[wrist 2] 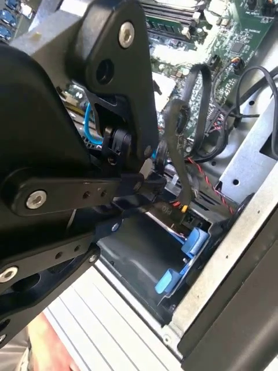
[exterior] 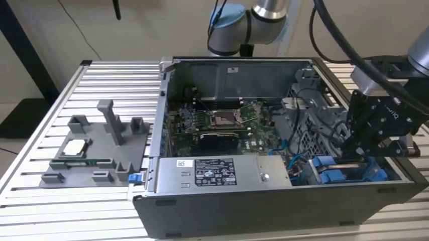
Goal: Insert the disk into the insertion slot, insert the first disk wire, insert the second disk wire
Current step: 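Insert the second disk wire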
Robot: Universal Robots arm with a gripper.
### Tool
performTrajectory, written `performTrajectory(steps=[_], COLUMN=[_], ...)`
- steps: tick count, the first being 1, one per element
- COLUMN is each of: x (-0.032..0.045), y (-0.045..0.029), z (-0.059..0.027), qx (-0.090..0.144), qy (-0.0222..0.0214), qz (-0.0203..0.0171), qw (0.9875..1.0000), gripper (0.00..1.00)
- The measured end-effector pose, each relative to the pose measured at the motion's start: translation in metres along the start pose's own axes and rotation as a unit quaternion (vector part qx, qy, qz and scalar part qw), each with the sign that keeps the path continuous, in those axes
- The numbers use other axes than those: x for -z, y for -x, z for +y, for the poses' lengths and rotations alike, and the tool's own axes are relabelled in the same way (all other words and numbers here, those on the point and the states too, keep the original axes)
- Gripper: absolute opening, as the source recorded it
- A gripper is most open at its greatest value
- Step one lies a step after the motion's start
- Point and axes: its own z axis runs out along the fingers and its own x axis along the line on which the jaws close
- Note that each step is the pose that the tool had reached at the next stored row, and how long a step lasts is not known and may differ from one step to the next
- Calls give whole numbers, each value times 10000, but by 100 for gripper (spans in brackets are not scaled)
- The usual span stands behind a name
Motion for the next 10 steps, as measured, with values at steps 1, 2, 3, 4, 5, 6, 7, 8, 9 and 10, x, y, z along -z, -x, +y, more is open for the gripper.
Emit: performTrajectory(steps=[1, 2, 3, 4, 5, 6, 7, 8, 9, 10], x=[49, 93, 139, 188, 231, 279, 322, 338, 337, 337], y=[4, 6, 10, 13, 16, 20, 22, 24, 24, 23], z=[4, 8, 12, 16, 21, 25, 29, 31, 31, 31], qx=[-1, -1, -1, -1, -2, -2, -1, -1, -1, -1], qy=[0, 0, 0, 0, 0, 0, 0, 0, 0, 0], qz=[5, 4, 5, 6, 6, 6, 6, 7, 6, 8], qw=[10000, 10000, 10000, 10000, 10000, 10000, 10000, 10000, 10000, 10000], gripper=[24, 24, 24, 24, 24, 24, 24, 24, 24, 24])
